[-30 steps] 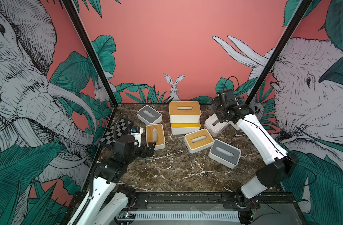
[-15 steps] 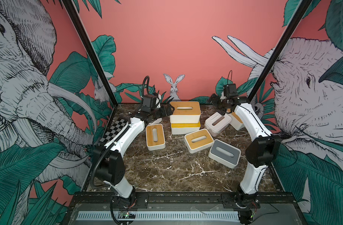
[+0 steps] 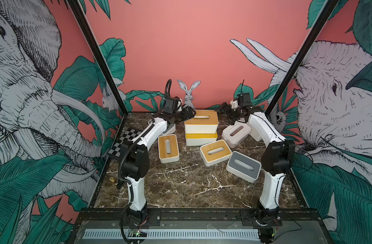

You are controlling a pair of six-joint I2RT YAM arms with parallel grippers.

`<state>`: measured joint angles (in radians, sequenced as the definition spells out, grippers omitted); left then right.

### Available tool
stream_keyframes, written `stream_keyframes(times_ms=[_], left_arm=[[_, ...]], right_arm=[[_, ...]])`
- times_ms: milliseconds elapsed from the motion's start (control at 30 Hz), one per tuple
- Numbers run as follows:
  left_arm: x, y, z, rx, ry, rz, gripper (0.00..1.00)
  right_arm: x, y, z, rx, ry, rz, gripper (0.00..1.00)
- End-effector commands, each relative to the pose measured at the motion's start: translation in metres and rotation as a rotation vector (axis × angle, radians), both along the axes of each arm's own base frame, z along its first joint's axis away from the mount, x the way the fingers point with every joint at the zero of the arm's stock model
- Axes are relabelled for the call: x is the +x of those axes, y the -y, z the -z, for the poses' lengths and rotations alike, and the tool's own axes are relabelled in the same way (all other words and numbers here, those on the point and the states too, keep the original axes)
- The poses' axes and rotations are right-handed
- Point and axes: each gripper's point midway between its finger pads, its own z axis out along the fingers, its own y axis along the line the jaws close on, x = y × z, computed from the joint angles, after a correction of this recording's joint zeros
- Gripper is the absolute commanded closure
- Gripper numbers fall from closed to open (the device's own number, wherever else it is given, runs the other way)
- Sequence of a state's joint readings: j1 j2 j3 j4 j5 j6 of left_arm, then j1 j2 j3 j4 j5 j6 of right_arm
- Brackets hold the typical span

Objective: Stack the tissue boxes
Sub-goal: Place the tissue box at the tissue box.

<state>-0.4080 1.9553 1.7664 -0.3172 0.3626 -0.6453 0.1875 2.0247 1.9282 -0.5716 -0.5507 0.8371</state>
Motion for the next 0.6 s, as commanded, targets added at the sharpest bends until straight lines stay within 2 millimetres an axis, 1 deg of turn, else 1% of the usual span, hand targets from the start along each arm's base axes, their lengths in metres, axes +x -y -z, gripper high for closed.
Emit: stream_keyframes(times_ms=[0,133,233,333,467,567], left_arm=[[-0.01,0.011,-0.017,-0.021,0.012,0.035,0.02],[-0.014,0.015,-0.014,-0.022,0.003,0.04,0.02],[-0.017,0.018,-0.013,-0.025,0.0,0.047,0.02],[-0.021,0.018,-0.015,-0.03,0.004,0.041,0.02],[-0.024,0.012,-0.015,-0.013,0.013,0.022,0.02],[-0.027,0.013,-0.016,-0.021,0.011,0.036,0.02]], right_arm=[[0.003,-0.01,-0.003,0.053,0.021,-0.031,0.01],[0.001,-0.014,-0.003,0.07,0.015,-0.048,0.01],[-0.004,-0.021,-0.005,0.087,0.017,-0.073,0.01],[-0.011,-0.029,-0.004,0.093,0.009,-0.095,0.01],[-0.024,-0.044,-0.002,0.122,0.0,-0.125,0.01],[-0.031,-0.048,-0.002,0.118,-0.002,-0.137,0.01]])
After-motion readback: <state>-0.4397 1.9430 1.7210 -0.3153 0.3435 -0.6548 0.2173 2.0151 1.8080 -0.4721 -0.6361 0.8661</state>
